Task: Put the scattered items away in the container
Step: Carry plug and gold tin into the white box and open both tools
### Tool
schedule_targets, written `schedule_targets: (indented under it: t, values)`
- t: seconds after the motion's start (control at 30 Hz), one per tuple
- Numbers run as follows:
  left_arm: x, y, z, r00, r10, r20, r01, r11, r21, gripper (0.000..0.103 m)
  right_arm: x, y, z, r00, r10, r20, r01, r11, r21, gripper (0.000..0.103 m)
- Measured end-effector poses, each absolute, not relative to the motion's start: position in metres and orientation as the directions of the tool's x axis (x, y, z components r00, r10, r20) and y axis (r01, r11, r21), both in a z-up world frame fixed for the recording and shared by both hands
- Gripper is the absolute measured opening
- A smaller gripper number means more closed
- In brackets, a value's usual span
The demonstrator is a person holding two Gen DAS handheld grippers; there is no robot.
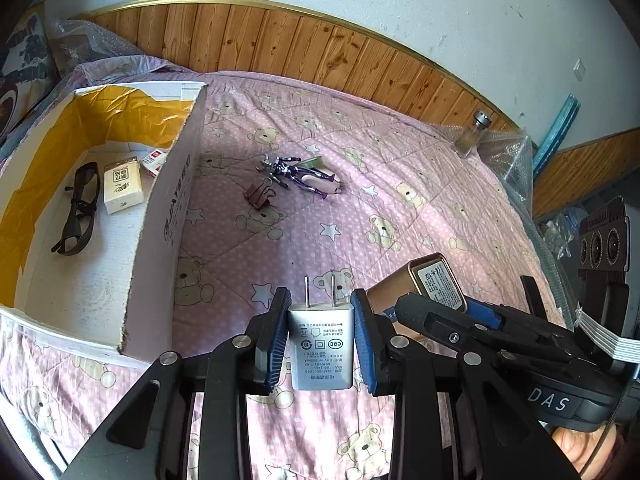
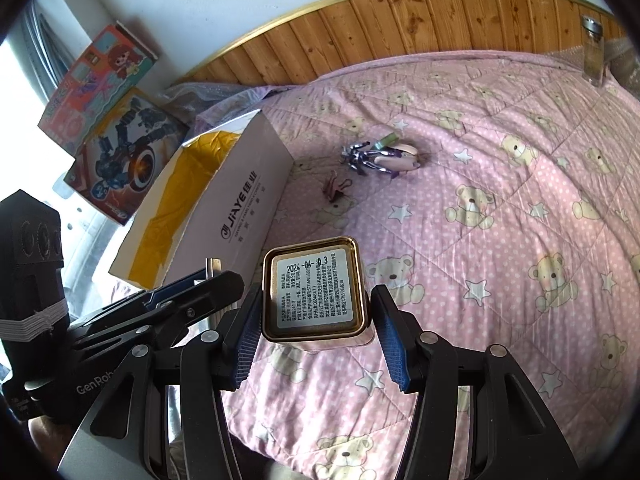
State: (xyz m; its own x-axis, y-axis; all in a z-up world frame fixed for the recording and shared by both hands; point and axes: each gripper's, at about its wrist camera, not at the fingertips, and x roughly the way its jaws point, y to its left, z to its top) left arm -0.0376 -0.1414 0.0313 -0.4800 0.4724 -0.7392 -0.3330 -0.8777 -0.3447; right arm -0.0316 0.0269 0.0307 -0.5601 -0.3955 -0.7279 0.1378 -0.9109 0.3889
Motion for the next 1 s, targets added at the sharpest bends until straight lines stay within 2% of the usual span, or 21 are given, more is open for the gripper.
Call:
schedule_targets:
  t: [0.6, 1.0]
  values:
    - [-0.053, -0.221, 0.060, -0.539, 0.535, -0.650, -0.269, -0.841, -0.469, 0.032, -0.047, -0.037, 0.069, -0.566, -0.411, -0.715, 0.219, -0.911, 0.350, 0.056]
    - [-0.071, -0.275, 0.075, -0.590, 0.536, -0.603, -0.223, -0.827, -0.516, 0.032, -0.064, -0.090, 0.087, -0.555, -0.447, -0.702, 0.304, -0.894, 0.328, 0.056]
